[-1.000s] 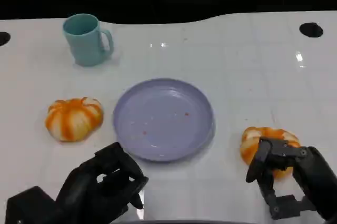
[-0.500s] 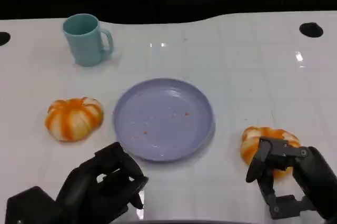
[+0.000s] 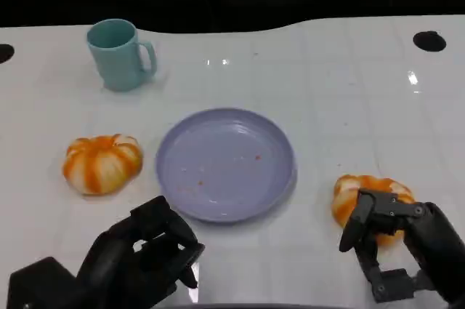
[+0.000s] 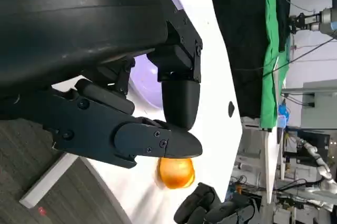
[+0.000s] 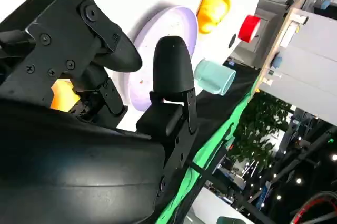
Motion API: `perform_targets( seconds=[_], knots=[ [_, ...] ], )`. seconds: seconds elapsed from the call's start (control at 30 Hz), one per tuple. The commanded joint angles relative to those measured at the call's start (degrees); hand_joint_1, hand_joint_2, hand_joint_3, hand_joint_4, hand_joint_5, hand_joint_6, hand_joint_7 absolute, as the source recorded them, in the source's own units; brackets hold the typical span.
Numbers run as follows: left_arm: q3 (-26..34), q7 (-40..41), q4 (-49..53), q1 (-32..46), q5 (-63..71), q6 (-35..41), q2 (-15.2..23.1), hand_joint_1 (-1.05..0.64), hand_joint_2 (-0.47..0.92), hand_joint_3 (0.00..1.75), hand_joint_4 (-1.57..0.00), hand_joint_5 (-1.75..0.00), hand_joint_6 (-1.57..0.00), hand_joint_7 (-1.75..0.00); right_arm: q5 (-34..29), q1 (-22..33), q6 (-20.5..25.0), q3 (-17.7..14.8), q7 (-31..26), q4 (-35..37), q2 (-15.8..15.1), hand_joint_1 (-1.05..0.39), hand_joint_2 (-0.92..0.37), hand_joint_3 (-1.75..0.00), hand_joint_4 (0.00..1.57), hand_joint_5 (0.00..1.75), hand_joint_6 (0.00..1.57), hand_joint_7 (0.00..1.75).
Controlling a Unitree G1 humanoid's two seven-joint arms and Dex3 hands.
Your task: Grasp the bread from the table and place it into the plate.
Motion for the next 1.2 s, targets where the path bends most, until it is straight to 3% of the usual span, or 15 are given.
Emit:
perform_targets(
  seconds=[0.03,0.23,0.3,0.5,0.67,0.77,0.9,1.2],
  knots=[
    [0.5,-0.1,-0.3,0.1,0.0,-0.2,0.8,-0.59,0.92,0.23,-0.7,-1.75,-0.58,-1.63,0.5,-0.4,-0.7,-0.7,-0.3,0.3,-0.4,0.0,-0.34,-1.43,0.91,1.74,0.76,1.45],
    [0.7,-0.1,-0.5,0.1,-0.1,0.2,0.9,-0.6,0.92,0.23,-0.71,-1.75,-0.58,-1.63,1.0,-0.8,0.2,-1.7,-0.9,-1.5,-0.4,-0.04,-0.42,-1.19,0.81,1.36,0.77,1.01],
    [0.7,-0.3,-0.3,0.1,-0.1,-0.1,1.0,-0.59,0.92,0.23,-0.71,-1.75,-0.58,-1.63,1.2,-1.2,0.5,-2.0,-1.1,-1.9,-0.3,-0.07,-0.42,-1.14,0.77,1.3,0.77,0.94],
    [0.6,-0.4,-0.2,0.1,-0.1,-0.2,1.1,-0.59,0.92,0.23,-0.7,-1.75,-0.58,-1.63,-3.2,-2.0,3.5,-2.9,-0.9,-5.5,-3.1,-0.17,-0.46,-0.91,0.54,1.08,0.59,0.69],
    [0.6,-0.5,0.0,0.0,-0.2,-0.3,1.2,-0.6,0.92,0.23,-0.71,-1.75,-0.59,-1.63,-11.6,-3.2,5.9,-3.3,-0.9,-9.3,-8.4,-0.35,-0.73,-0.32,0.34,0.83,0.47,0.37],
    [0.6,-0.4,0.1,-0.1,-0.4,0.1,1.1,-0.6,0.92,0.22,-0.71,-1.75,-0.59,-1.63,-15.4,-3.4,7.3,-3.0,1.2,-12.0,-12.6,-0.42,-0.82,-0.11,0.16,0.75,0.38,0.21],
    [0.7,-0.1,0.0,0.0,-0.2,0.1,0.9,-0.6,0.92,0.22,-0.71,-1.75,-0.59,-1.62,-20.4,-2.3,11.3,-2.4,3.3,-17.1,-16.0,-0.43,-0.8,-0.02,0.02,0.65,0.3,0.12],
    [0.4,-0.1,-0.2,0.0,0.2,0.0,1.0,-0.6,0.92,0.23,-0.71,-1.75,-0.59,-1.62,-26.9,-1.4,20.6,-2.3,6.8,-26.1,-18.6,-0.37,-0.77,0.0,0.0,0.54,0.29,0.07]
  ],
)
